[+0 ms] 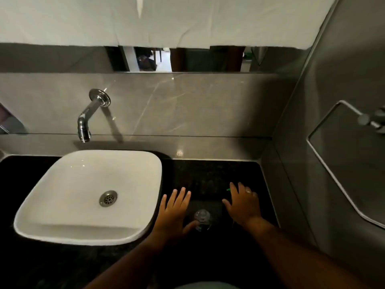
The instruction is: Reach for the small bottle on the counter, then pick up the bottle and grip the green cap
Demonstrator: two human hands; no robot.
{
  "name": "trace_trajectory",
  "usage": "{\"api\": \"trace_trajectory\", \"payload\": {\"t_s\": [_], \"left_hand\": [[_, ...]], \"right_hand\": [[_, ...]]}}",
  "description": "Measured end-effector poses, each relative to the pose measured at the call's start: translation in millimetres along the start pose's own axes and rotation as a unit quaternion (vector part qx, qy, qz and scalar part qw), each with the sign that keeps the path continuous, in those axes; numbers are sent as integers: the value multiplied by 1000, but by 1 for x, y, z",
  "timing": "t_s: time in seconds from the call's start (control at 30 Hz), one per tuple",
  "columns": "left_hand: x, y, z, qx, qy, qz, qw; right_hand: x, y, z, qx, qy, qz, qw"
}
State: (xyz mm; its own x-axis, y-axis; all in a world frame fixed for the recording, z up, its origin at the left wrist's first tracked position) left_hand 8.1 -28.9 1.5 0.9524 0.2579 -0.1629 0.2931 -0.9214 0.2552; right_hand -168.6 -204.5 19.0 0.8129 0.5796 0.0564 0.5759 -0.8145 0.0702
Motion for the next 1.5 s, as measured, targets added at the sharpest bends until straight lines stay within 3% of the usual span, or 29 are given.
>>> {"api": "trace_trajectory", "payload": {"t_s": [0.17,0.3,0.57,0.63,0.7,0.8,1.0,1.2,1.37,1.5], "left_hand": [[-5,-1,22,17,-46,14,999],[-11,6,30,61,-138,-23,988],[-13,18,43,66,-257,-92,960],[-7,22,46,73,-264,-103,956],[-2,24,51,89,-276,-115,950],[1,27,55,111,-299,-142,937],[-3,32,58,150,-290,-152,933],[-4,32,56,156,-290,-143,933],[-3,30,60,144,-280,-141,939],[-6,28,60,130,-289,-149,937]], "right_hand": [[-16,8,23,13,13,48,999],[-20,17,39,35,50,97,993],[-31,31,56,60,109,167,978],[-31,37,53,54,248,231,939],[-23,45,41,8,429,298,853],[-5,59,7,-88,584,286,755],[30,69,-40,-80,688,191,695],[42,58,-35,-68,671,150,723],[47,37,-14,-37,616,140,774],[49,8,10,44,580,135,802]]}}
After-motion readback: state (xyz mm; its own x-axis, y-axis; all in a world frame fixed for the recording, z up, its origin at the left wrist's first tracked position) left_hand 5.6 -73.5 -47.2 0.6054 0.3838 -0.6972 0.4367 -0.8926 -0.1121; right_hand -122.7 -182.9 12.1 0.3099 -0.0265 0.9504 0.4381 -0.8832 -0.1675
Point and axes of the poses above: each hand's wrist, its own y-axis towards the middle knuckle, its own z-axis out of the palm, x = y × z, the point moved 3 cm from there along y, towards the middle knuckle, and after that the axes turned 12 degrees about -x, right-handed, at the moved point
